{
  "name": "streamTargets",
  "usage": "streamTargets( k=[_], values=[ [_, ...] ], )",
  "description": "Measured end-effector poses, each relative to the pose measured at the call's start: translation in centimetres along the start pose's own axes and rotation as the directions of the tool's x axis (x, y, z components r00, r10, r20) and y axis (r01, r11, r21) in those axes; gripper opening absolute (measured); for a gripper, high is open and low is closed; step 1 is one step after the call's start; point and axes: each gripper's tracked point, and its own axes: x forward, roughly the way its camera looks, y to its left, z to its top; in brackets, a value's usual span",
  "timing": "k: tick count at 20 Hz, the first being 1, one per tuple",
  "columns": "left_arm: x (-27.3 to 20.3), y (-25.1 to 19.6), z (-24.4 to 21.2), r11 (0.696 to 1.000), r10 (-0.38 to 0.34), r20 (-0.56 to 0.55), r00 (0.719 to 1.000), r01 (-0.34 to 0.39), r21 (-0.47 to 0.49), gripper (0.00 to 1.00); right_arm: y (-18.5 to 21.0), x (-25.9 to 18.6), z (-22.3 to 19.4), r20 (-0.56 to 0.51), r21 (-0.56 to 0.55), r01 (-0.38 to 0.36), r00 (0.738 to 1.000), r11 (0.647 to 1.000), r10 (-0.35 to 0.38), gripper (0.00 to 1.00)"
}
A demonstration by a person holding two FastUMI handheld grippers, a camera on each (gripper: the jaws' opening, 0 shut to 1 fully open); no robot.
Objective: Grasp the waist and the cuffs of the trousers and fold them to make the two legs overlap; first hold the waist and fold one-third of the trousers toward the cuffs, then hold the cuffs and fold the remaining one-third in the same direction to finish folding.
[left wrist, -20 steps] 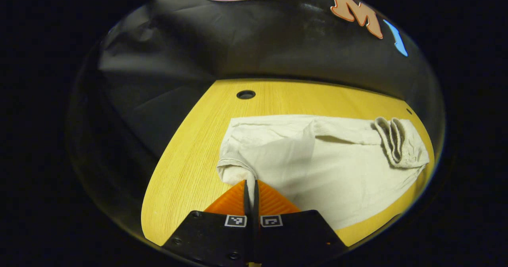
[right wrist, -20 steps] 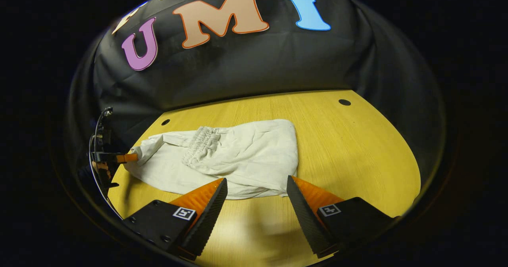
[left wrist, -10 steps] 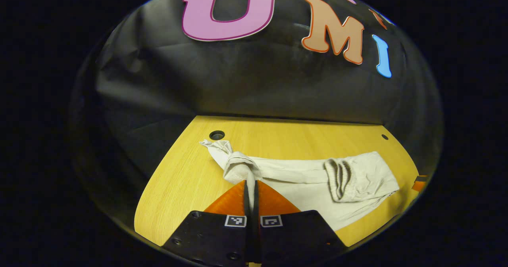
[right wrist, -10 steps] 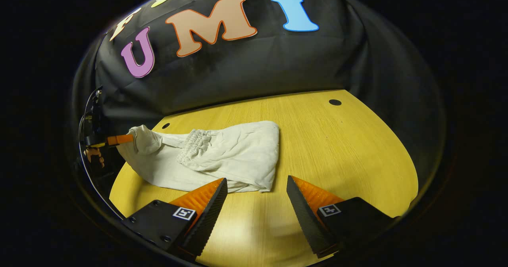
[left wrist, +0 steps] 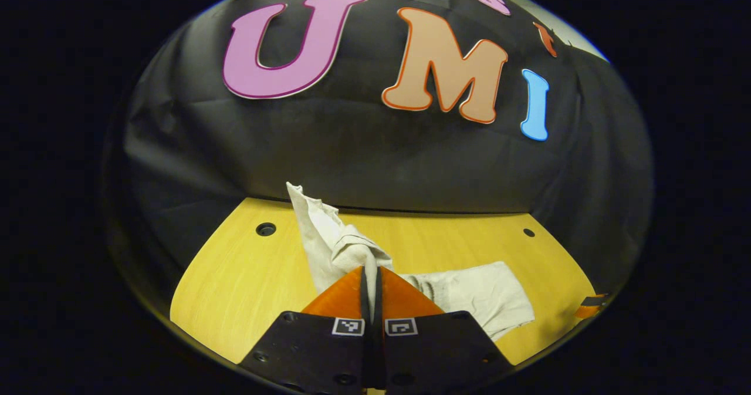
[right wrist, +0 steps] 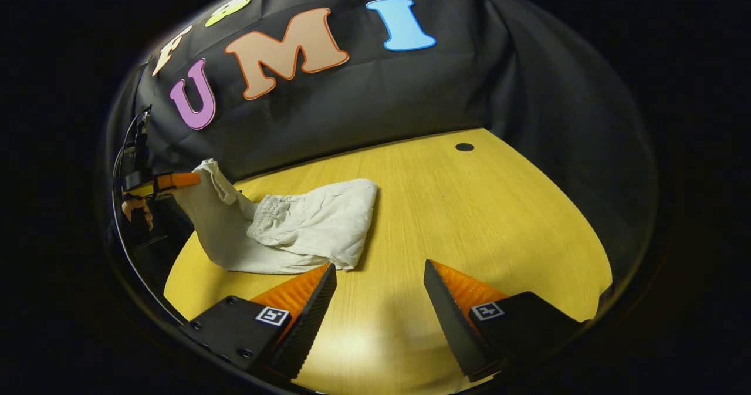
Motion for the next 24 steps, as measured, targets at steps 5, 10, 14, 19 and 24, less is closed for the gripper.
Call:
streamTargets(
  k=[5,10,14,19,24],
  values=[
    [1.6,-6.9,0.9,0.997,-0.079,0.012,0.997,0.079,0.008,0.0,-3.7,-2.0,-0.5,0.007,0.022,0.031,1.0,0.999,-0.031,0.97],
    [3.3,-14.0,0.5,0.987,-0.16,0.001,0.987,0.16,0.014,0.0,-7.3,-3.9,-1.0,0.008,0.055,0.066,0.998,0.996,-0.067,0.92],
    [4.6,-18.9,-1.2,0.976,-0.213,-0.029,0.977,0.214,0.027,0.0,-9.5,-5.0,-1.5,0.005,0.062,0.087,0.996,0.994,-0.088,0.91],
    [5.8,-23.4,-6.0,0.964,-0.258,-0.107,0.96,0.264,0.041,0.0,-10.8,-5.7,-1.9,-0.003,0.06,0.095,0.995,0.994,-0.095,0.92],
    [5.9,-24.7,-10.0,0.959,-0.274,-0.16,0.948,0.282,0.029,0.0,-11.1,-6.2,-2.1,-0.005,0.047,0.085,0.996,0.995,-0.085,0.92]
  ],
)
